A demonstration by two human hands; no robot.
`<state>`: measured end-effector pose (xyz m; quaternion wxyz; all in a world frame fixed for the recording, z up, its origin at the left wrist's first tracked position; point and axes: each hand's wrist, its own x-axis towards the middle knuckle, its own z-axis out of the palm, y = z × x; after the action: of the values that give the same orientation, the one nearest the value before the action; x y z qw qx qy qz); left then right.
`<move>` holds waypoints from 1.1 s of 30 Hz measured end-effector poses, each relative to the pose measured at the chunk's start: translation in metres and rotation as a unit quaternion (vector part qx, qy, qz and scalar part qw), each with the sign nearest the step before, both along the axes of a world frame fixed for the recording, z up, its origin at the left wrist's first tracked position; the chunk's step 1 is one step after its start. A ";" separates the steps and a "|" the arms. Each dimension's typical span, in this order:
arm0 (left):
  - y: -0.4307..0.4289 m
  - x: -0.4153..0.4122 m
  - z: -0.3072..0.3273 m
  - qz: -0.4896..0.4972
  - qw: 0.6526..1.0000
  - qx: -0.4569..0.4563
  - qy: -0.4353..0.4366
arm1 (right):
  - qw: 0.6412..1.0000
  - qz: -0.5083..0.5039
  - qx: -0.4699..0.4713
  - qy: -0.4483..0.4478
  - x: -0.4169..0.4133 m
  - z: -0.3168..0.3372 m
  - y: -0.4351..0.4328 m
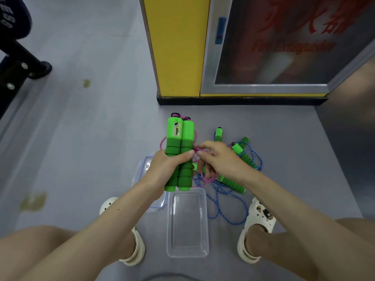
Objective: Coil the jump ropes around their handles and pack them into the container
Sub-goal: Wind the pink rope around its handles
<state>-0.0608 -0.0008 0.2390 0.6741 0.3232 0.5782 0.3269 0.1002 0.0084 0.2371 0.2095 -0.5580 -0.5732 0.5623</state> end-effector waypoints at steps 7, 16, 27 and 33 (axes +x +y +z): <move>0.003 0.001 -0.010 -0.038 0.985 0.077 0.153 | 1.000 -0.005 0.010 -0.021 0.004 0.005 -0.001; -0.005 0.013 -0.007 -0.114 0.836 0.199 0.499 | 0.998 0.007 0.010 -0.064 -0.001 0.008 -0.003; -0.024 0.031 -0.024 -0.161 0.729 0.350 0.566 | 0.976 -0.191 -0.046 0.094 -0.009 0.013 -0.008; -0.003 0.020 0.004 -0.195 0.968 0.127 0.093 | 0.960 -0.243 -0.094 0.099 0.008 0.012 0.001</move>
<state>-0.0409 -0.0038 0.2428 0.6212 0.5414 0.5184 0.2284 0.1080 0.0090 0.2487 0.3422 -0.6389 -0.3415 0.5984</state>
